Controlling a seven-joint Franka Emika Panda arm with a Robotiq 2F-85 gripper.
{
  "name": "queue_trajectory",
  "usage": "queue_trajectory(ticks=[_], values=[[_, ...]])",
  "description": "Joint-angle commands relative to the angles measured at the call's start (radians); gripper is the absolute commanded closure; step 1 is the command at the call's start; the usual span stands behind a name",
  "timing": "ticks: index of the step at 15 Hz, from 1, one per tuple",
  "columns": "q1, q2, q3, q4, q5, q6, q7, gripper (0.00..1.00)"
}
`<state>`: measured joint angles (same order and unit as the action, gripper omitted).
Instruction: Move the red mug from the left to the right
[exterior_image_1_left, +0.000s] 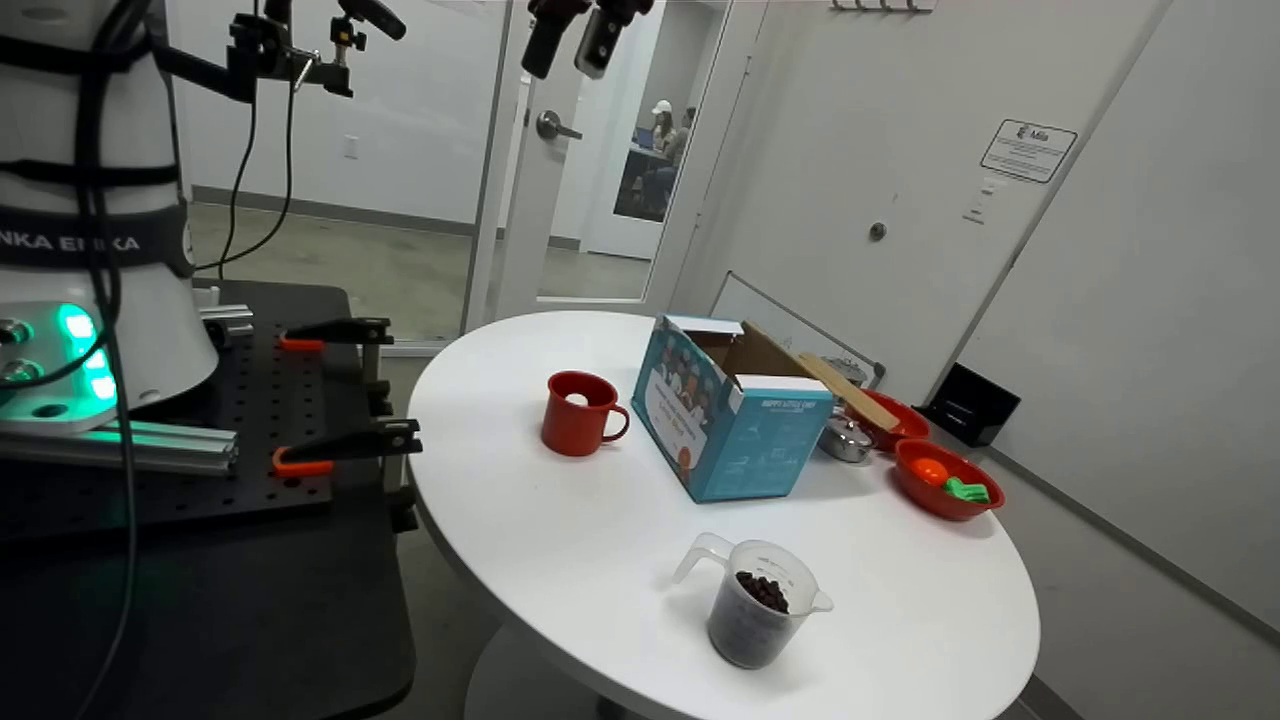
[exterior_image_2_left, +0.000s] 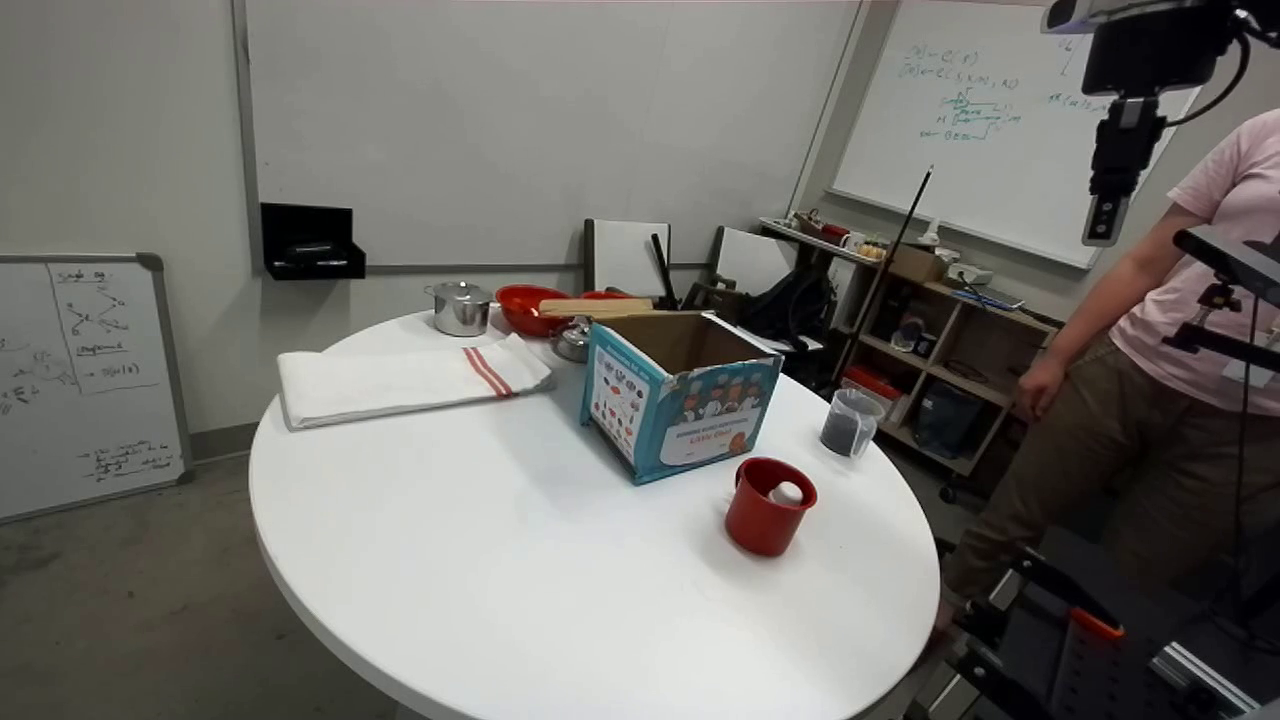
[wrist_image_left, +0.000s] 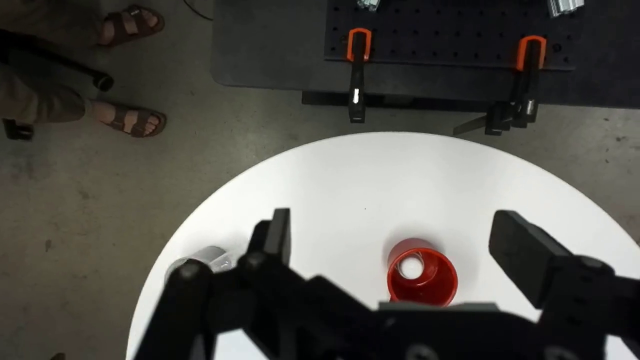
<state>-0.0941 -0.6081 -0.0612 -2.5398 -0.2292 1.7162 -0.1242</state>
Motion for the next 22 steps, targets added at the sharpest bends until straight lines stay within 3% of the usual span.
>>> queue_trajectory(ticks=[1, 2, 8, 13, 22], values=[[0.035, -0.002, -0.036, -0.001, 0.029, 0.015, -0.059, 0.0], [0.03, 0.093, -0.064, -0.002, 0.03, 0.11, -0.064, 0.0], [0.037, 0.295, -0.118, 0.038, 0.14, 0.344, -0.1, 0.0], [0.043, 0.424, -0.098, 0.084, 0.236, 0.414, -0.142, 0.0], [0.044, 0.631, -0.039, 0.172, 0.222, 0.505, -0.126, 0.0]])
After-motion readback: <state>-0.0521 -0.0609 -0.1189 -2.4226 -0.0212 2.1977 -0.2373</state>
